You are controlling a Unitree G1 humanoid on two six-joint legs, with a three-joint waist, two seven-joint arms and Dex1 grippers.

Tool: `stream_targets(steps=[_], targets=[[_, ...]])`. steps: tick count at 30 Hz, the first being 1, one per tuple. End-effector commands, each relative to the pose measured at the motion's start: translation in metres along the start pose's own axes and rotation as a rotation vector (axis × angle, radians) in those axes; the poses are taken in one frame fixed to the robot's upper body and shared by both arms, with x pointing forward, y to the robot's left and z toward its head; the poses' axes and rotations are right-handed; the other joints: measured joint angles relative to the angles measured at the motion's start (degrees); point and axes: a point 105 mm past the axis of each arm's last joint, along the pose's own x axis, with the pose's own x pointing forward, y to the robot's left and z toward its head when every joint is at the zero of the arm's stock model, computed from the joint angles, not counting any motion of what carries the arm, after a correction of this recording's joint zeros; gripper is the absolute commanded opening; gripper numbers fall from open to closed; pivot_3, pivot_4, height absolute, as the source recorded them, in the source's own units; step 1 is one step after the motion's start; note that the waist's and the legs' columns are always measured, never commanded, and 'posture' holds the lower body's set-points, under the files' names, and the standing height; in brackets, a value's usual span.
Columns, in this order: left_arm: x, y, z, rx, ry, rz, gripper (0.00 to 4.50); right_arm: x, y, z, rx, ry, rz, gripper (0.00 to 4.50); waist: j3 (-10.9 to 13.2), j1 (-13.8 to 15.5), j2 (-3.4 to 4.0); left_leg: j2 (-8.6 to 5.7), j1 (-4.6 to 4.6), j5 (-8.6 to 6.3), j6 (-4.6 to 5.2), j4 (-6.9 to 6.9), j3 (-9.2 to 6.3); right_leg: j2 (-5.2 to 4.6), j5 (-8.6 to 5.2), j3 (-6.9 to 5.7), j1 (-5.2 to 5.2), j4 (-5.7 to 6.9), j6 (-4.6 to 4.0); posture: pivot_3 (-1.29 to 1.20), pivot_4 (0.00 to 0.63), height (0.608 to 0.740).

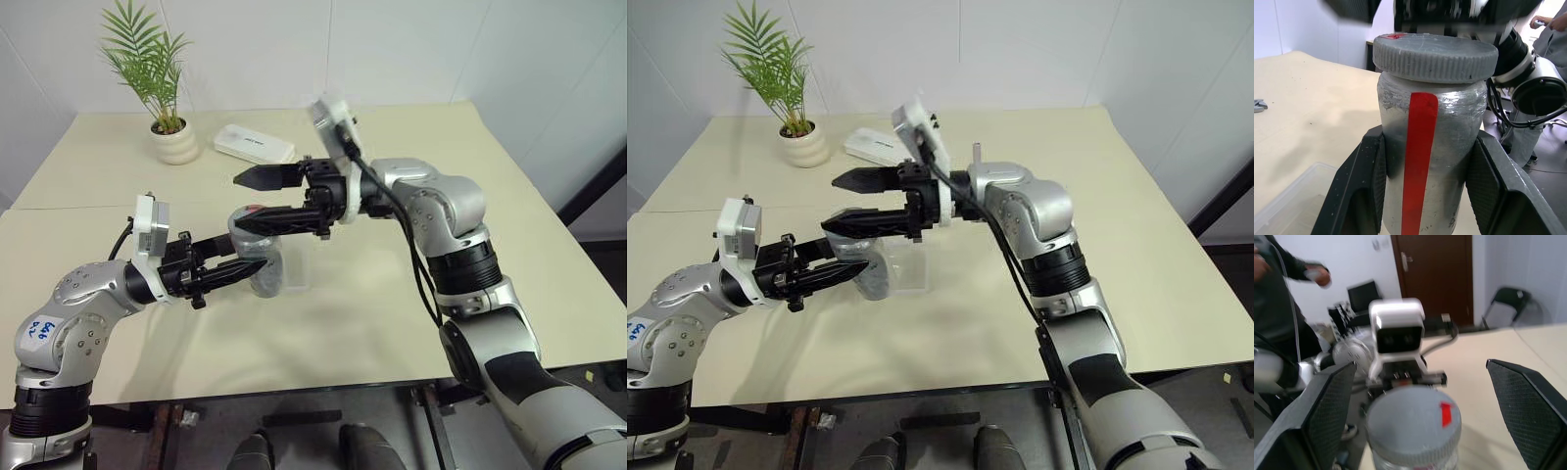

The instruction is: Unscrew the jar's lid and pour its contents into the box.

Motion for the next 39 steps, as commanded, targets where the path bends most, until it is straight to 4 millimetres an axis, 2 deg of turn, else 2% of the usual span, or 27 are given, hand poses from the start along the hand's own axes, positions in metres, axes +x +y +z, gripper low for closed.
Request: stream_targets(steps=[1,10,15,24,30,34,37,39], targets=[[0.000,-0.005,0.011,0.052,-0.019,-0.023,1.87,0.011,0.006,0.006,-0.094,0.024,0.001,4.48,0.00,-0.10,0.00,0.00,0.00,0.00,0.00,0.00,0.00,0.00,0.00,0.00,-0.01,0.00,0.00,0.00,0.150,0.740],[0.000,-0.006,0.011,0.049,-0.017,-0.025,1.87,0.013,-0.001,0.004,-0.103,0.037,-0.050,4.48,0.00,-0.04,0.00,0.00,0.00,0.00,0.00,-0.02,0.00,0.00,0.00,0.00,0.00,0.00,-0.01,0.00,0.150,0.740],[-0.001,-0.006,0.011,0.048,-0.015,-0.022,1.87,0.005,-0.005,0.003,-0.107,0.036,-0.067,4.48,0.00,-0.07,0.00,0.00,0.00,0.00,0.00,-0.02,0.00,0.00,0.00,0.00,-0.01,0.00,-0.01,0.00,0.150,0.740],[-0.002,-0.005,0.011,0.049,-0.008,-0.015,1.87,-0.027,-0.019,-0.003,-0.100,0.072,-0.115,4.48,0.00,-0.07,0.00,0.00,0.00,0.00,0.00,-0.01,0.00,0.00,0.00,0.00,0.00,0.00,0.00,0.00,0.150,0.740],[-0.001,-0.005,0.010,0.049,-0.009,-0.018,1.87,-0.033,-0.025,-0.003,-0.089,0.073,-0.134,4.48,0.00,-0.04,0.00,0.00,0.00,0.00,0.00,-0.01,0.00,0.00,0.00,0.00,0.00,0.00,-0.01,0.00,0.150,0.740],[-0.002,-0.005,0.010,0.049,-0.008,-0.019,1.87,-0.033,-0.018,0.006,-0.061,0.009,-0.084,4.48,0.00,-0.09,0.00,0.00,0.00,0.00,0.00,-0.02,0.01,0.00,0.00,0.00,0.00,-0.02,-0.01,0.00,0.150,0.740],[-0.003,-0.006,0.011,0.048,-0.005,-0.018,1.87,-0.035,0.002,0.022,-0.035,-0.084,0.045,4.48,0.00,-0.08,0.00,0.01,0.00,0.00,0.00,-0.05,0.00,0.01,-0.01,0.00,-0.01,-0.02,-0.01,0.00,0.150,0.740],[-0.004,-0.006,0.011,0.048,-0.003,-0.017,1.87,-0.035,0.007,0.026,-0.026,-0.102,0.075,4.48,0.00,-0.05,0.00,0.01,-0.01,0.00,0.00,-0.05,0.00,0.00,-0.01,0.00,-0.01,-0.02,-0.01,0.00,0.150,0.740]])
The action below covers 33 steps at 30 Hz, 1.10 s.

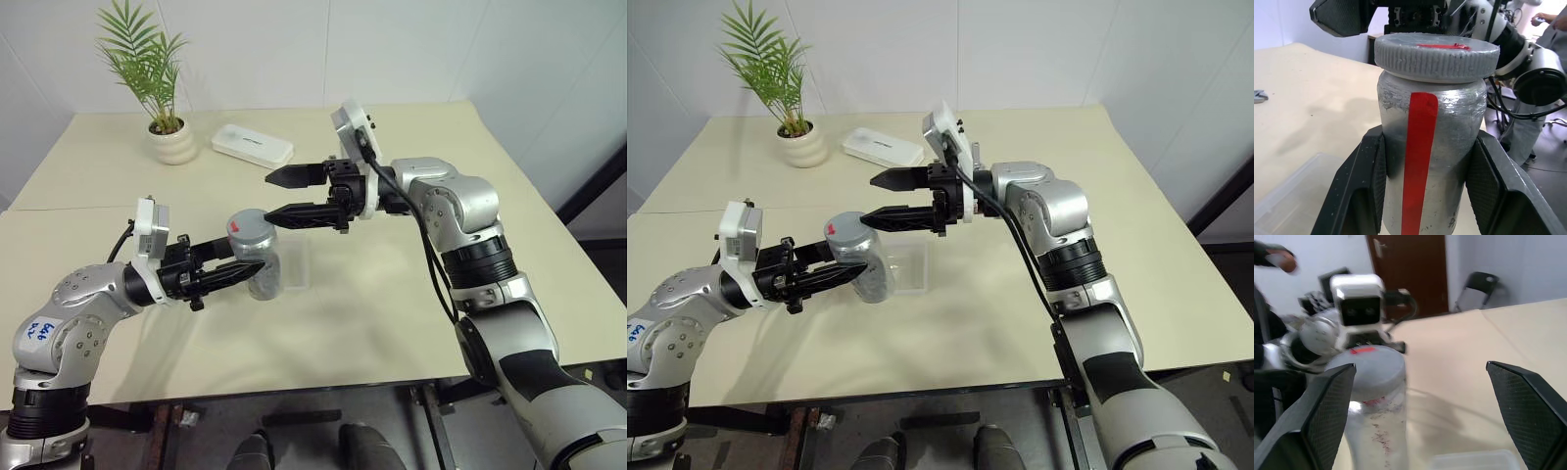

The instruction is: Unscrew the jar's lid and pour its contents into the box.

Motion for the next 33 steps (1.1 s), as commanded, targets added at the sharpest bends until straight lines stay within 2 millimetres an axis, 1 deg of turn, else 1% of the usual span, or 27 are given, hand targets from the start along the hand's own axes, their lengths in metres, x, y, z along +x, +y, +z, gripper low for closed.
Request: stream_targets(steps=[1,5,9,14,18,24,27,28,31,33], targets=[[-0.002,-0.006,0.014,0.061,-0.018,-0.021,1.87,0.002,0.017,0.023,-0.043,-0.070,0.091,4.48,0.00,-0.01,0.00,0.00,0.01,-0.01,0.01,0.00,0.00,0.00,0.00,0.00,0.01,-0.01,0.00,0.00,0.150,0.740],[-0.002,-0.006,0.015,0.061,-0.017,-0.018,1.87,0.008,0.015,0.022,-0.040,-0.059,0.071,4.48,0.00,-0.09,0.00,0.00,0.02,-0.01,0.00,0.02,0.00,0.00,0.00,0.00,0.01,0.02,0.00,0.00,0.150,0.740],[-0.002,-0.007,0.015,0.060,-0.016,-0.017,1.87,0.019,0.013,0.009,-0.054,0.031,0.047,4.48,0.00,-0.07,0.00,0.00,0.02,-0.01,0.00,0.02,0.00,0.00,0.00,0.00,0.01,0.02,0.00,0.00,0.150,0.740],[-0.001,-0.008,0.015,0.059,-0.017,-0.022,1.87,0.031,0.013,-0.001,-0.073,0.082,0.035,4.48,0.00,-0.04,0.00,0.00,0.00,-0.01,0.00,0.01,0.00,0.00,0.00,0.00,-0.01,0.01,-0.01,0.00,0.150,0.740],[-0.001,-0.008,0.015,0.059,-0.018,-0.019,1.87,0.034,0.020,-0.003,-0.074,0.081,0.062,4.48,0.00,0.04,0.00,0.00,0.00,-0.01,0.00,0.02,0.00,0.00,0.00,0.00,0.00,-0.01,0.00,0.00,0.150,0.740],[0.000,-0.008,0.015,0.060,-0.021,-0.015,1.87,0.033,0.021,-0.002,-0.076,0.077,0.064,4.48,0.00,-0.02,0.00,0.00,0.01,-0.01,0.00,0.02,0.00,0.00,0.00,0.00,0.00,0.01,-0.01,0.00,0.150,0.740],[0.000,-0.007,0.015,0.061,-0.021,-0.014,1.87,0.034,0.023,-0.002,-0.076,0.072,0.077,3.89,0.00,-0.01,0.00,0.00,0.01,-0.01,0.00,0.02,0.00,0.00,0.00,0.00,0.00,0.01,-0.01,0.00,0.150,0.740],[-0.001,-0.007,0.015,0.061,-0.020,-0.014,1.87,0.034,0.024,-0.002,-0.076,0.071,0.081,3.60,0.00,0.00,0.00,0.00,0.01,-0.01,0.00,0.02,0.00,0.00,0.00,0.00,0.00,0.00,-0.01,0.00,0.150,0.740],[-0.001,-0.007,0.015,0.062,-0.020,-0.013,1.87,0.034,0.025,-0.001,-0.074,0.064,0.083,2.56,0.00,-0.01,0.00,0.00,0.01,-0.01,0.00,0.01,0.00,0.00,0.00,0.00,0.00,0.00,-0.01,0.00,0.150,0.740],[-0.001,-0.007,0.015,0.062,-0.020,-0.012,1.87,0.034,0.024,0.004,-0.059,0.034,0.070,2.53,0.00,-0.01,0.00,0.00,0.01,-0.01,0.00,0.02,0.00,0.00,0.00,0.00,0.00,0.00,-0.01,0.00,0.150,0.740]])
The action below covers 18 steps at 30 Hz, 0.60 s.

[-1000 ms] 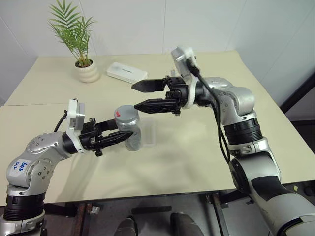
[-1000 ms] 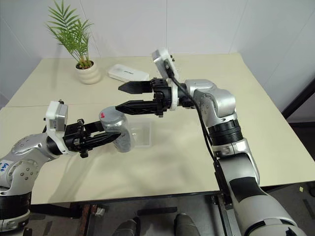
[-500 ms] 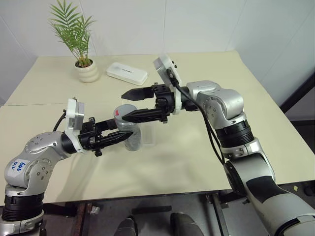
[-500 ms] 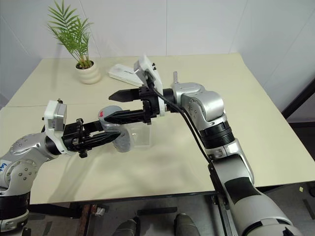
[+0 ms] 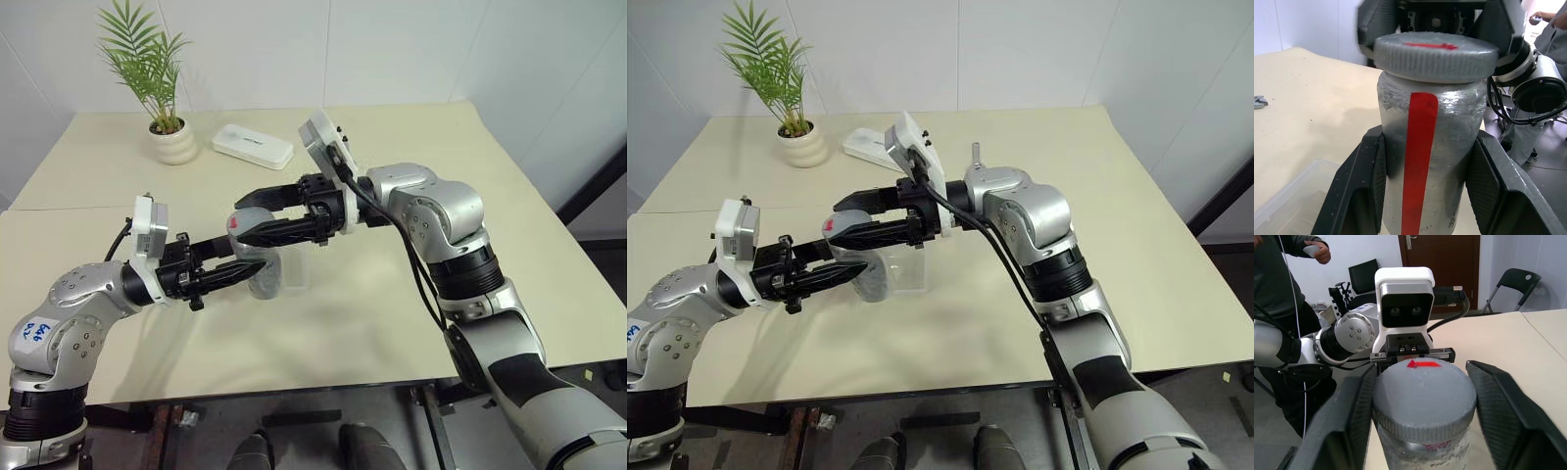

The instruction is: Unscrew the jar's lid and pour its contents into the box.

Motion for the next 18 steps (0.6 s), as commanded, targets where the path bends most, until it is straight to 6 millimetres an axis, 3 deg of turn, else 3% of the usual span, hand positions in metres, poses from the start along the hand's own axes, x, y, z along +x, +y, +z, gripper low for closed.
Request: stream_targets(steps=[1,6,9,12,14,18], targets=[[-0.002,-0.005,0.011,0.048,-0.021,-0.016,1.87,0.000,0.006,0.022,-0.010,-0.094,0.010,2.53,0.00,-0.03,0.00,0.00,0.00,0.00,0.00,0.00,0.00,0.00,0.00,0.00,0.00,0.00,0.00,0.00,0.150,0.740],[-0.003,-0.007,0.010,0.044,-0.019,-0.014,1.87,-0.029,0.008,0.074,0.128,-0.416,0.038,2.53,0.01,0.12,0.01,0.00,-0.02,0.00,0.00,0.00,-0.01,-0.01,0.00,0.00,-0.01,0.02,0.00,0.00,0.150,0.740],[-0.005,-0.007,0.009,0.043,-0.014,-0.007,1.87,-0.047,-0.001,0.074,0.129,-0.459,-0.080,2.53,-0.01,0.19,-0.02,0.00,-0.02,-0.01,0.01,-0.01,-0.01,-0.02,0.00,0.00,0.01,-0.04,-0.01,0.00,0.150,0.740],[-0.009,-0.007,0.009,0.044,-0.010,0.006,1.87,-0.075,-0.022,0.028,0.030,-0.304,-0.333,2.53,-0.09,0.31,-0.14,0.00,0.01,-0.03,0.03,-0.02,-0.01,-0.01,-0.01,-0.02,0.08,-0.15,-0.02,0.00,0.150,0.740],[-0.012,-0.005,0.010,0.045,-0.006,0.019,1.87,-0.105,-0.038,-0.020,-0.007,-0.175,-0.525,2.53,-0.08,0.39,-0.13,-0.01,-0.02,-0.04,0.04,-0.01,0.03,-0.02,0.03,0.00,0.14,-0.36,0.04,0.00,0.150,0.740],[-0.016,0.000,0.013,0.046,-0.016,0.046,1.87,-0.152,-0.047,-0.095,0.015,-0.032,-0.742,2.53,-0.06,0.17,-0.10,-0.02,-0.10,-0.10,0.15,-0.01,0.26,-0.03,0.09,0.21,0.07,-0.51,0.16,0.00,0.150,0.740]])
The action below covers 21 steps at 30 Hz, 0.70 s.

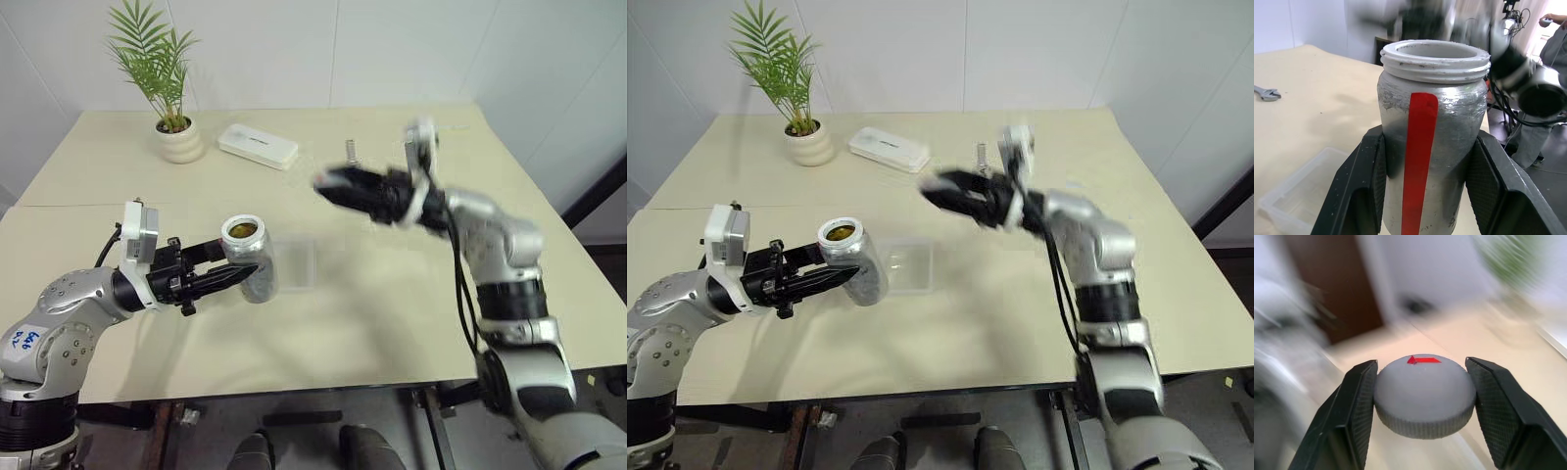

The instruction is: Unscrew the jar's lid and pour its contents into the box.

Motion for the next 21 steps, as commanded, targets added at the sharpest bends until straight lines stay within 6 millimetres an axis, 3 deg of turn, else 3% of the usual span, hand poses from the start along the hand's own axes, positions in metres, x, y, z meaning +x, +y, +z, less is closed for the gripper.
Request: stream_targets(steps=[1,4,8,11,13,17,21], targets=[[-0.003,0.002,0.013,0.042,-0.034,0.011,1.87,-0.022,-0.024,-0.022,-0.100,0.015,-0.123,2.53,0.01,-0.34,0.01,0.00,0.05,-0.03,0.05,-0.01,0.08,0.01,0.00,0.08,0.00,0.02,0.01,0.00,0.150,0.740],[-0.004,0.007,0.016,0.040,-0.049,0.026,1.87,-0.033,-0.039,-0.052,-0.127,0.030,-0.244,2.53,0.02,-0.88,0.03,0.05,0.12,-0.05,0.09,-0.06,0.30,0.09,0.02,0.35,-0.07,0.06,0.04,0.00,0.150,0.740],[0.001,0.014,0.016,0.048,-0.052,0.042,1.87,-0.043,-0.042,-0.088,-0.146,0.088,-0.287,2.53,0.02,-1.42,0.03,0.06,0.18,-0.06,0.09,-0.02,0.35,0.23,0.09,0.65,-0.03,0.08,0.17,0.00,0.150,0.740],[0.005,0.020,0.017,0.059,-0.060,0.053,1.87,-0.050,-0.049,-0.098,-0.119,0.088,-0.353,2.53,0.02,-1.52,0.03,0.06,0.23,-0.06,0.09,0.08,0.44,0.29,0.15,0.87,0.05,0.06,0.28,0.00,0.150,0.740],[0.006,0.022,0.018,0.070,-0.056,0.050,1.87,-0.054,-0.048,-0.093,-0.117,0.067,-0.344,3.26,0.02,-1.57,0.03,0.06,0.26,-0.05,0.09,0.16,0.49,0.32,0.20,0.96,0.10,0.07,0.35,0.00,0.150,0.740],[0.007,0.033,0.019,0.105,-0.042,0.073,1.87,-0.066,-0.046,-0.061,-0.228,0.036,-0.349,4.46,0.03,-1.52,0.05,0.06,0.28,-0.05,0.09,0.21,0.51,0.34,0.22,1.01,0.12,0.08,0.38,0.00,0.150,0.740],[0.000,0.055,0.015,0.158,0.029,0.122,1.87,-0.064,-0.015,-0.019,-0.297,0.027,-0.203,4.46,0.06,-1.43,0.10,0.05,0.26,-0.05,0.08,0.21,0.51,0.34,0.22,1.01,0.07,0.12,0.38,0.00,0.150,0.740]])
